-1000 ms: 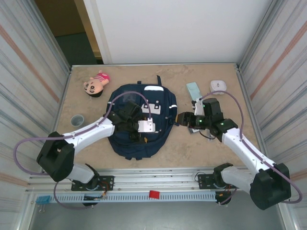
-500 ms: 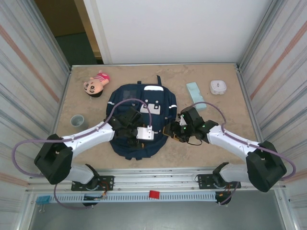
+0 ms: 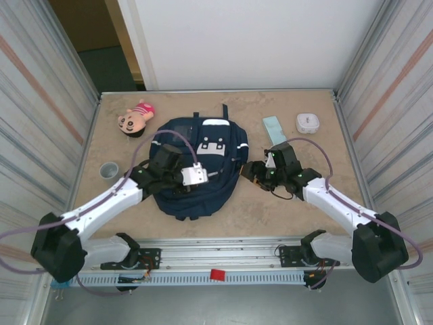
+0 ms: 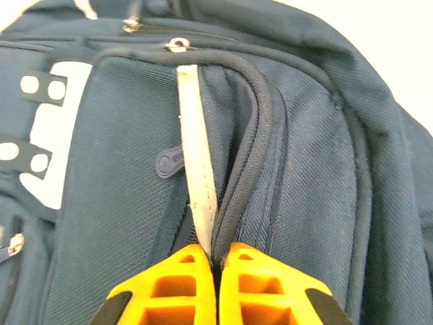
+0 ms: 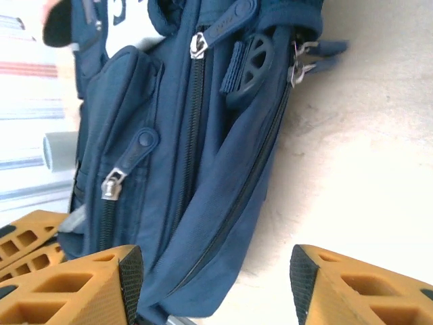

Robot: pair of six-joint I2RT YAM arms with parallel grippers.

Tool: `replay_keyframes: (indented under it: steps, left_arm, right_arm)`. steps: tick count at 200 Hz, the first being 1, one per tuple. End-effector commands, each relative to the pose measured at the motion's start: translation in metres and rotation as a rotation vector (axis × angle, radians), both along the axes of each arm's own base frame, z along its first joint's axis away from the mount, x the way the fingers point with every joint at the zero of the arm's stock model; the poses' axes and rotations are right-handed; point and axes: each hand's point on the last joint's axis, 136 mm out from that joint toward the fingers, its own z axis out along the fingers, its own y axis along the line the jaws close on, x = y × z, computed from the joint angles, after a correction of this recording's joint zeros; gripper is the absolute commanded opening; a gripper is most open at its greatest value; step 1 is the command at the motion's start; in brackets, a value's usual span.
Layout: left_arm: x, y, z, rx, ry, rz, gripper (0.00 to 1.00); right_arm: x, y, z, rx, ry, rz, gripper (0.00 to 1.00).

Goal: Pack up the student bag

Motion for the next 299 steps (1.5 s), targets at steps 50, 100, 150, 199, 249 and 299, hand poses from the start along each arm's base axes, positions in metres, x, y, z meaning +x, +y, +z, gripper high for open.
replay_keyframes:
  steps: [50,100,150,199,249,299]
  left_arm:
    - [0.01,-0.019,0.051,-0.213,-0.021,0.022,0.0]
    - [0.014,-0.023,0.066,-0.253,-0.015,0.018,0.0]
    - [0.01,-0.026,0.07,-0.28,0.0,-0.022,0.0]
    - [0.013,-0.027,0.07,-0.275,0.0,-0.018,0.0]
    - [0.017,-0.027,0.07,-0.279,-0.008,-0.004,0.0]
    - [0.009,-0.028,0.064,-0.279,0.016,-0.035,0.0]
  right_arm:
    - [-0.017,0.042,-0.013,0.121,0.077,-0.026,0.62]
    - [-0.012,0.048,0.017,0.1,-0.076,0.005,0.61]
    - [-0.012,0.053,0.071,0.004,-0.305,0.203,0.62]
    - [0.01,0.082,0.066,-0.008,-0.239,0.302,0.61]
    - [0.014,0.099,0.039,0.022,-0.065,0.218,0.58]
    - [0.024,0.104,0.034,0.043,-0.046,0.158,0.13]
